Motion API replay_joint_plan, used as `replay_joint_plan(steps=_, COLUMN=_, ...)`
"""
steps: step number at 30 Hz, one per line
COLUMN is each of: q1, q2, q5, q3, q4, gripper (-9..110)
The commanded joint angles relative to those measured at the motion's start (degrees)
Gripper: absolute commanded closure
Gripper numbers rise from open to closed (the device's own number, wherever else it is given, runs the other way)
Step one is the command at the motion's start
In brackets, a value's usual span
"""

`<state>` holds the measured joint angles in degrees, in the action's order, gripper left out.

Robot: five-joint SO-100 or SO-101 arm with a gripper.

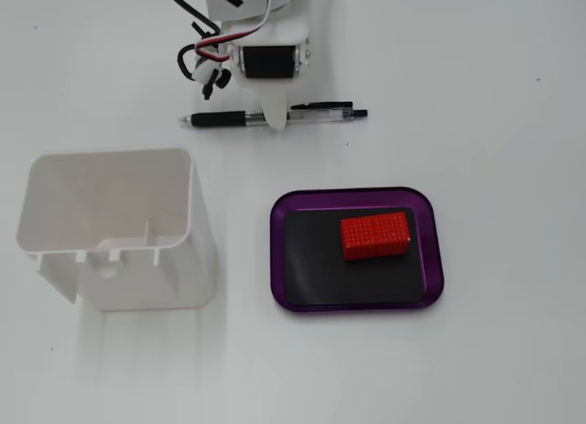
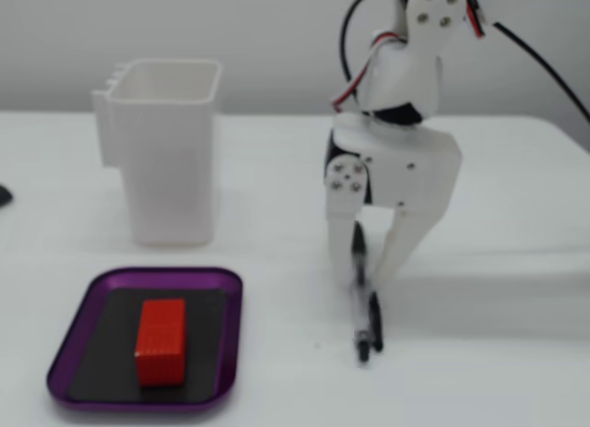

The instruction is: Pick up the pen and put it in the pen holder.

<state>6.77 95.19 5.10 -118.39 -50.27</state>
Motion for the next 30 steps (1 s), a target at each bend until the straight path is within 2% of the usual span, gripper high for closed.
replay_joint_plan(steps=1, q1=-0.4, q2=0.1, q5=0.4, q3=-0.2, q4=0.1, gripper=102)
replay_joint_plan(steps=6, q1=-1.5, q2=0.8, q5=2.2, q3=-0.2, q4=-0.5, gripper=102)
replay_joint_plan(steps=10, q1=-3.0, q2=3.4, q5=1.3, q3=1.2, q4=-8.3, gripper=102)
replay_joint_plan(steps=18, q1=-2.3, q2=25.8, q5=-2.6, q3=9.3, q4=-15.0, gripper=102)
replay_joint_plan(steps=21, q1=-2.1, q2=33.1, q5=-6.4, q3=11.5, q4=-14.2, gripper=102)
replay_joint_plan(steps=24, q1=0.9, q2=38.2, q5=-14.9, q3=16.0, q4=-11.2, gripper=102)
replay_joint_plan(steps=27, q1=4.2, q2=38.8, q5=-21.7, q3=19.3, q4=-5.2, gripper=102)
replay_joint_plan(steps=30, q1=4.3, q2=38.7, q5=-22.9, q3=21.3, q4=1.8, gripper=102)
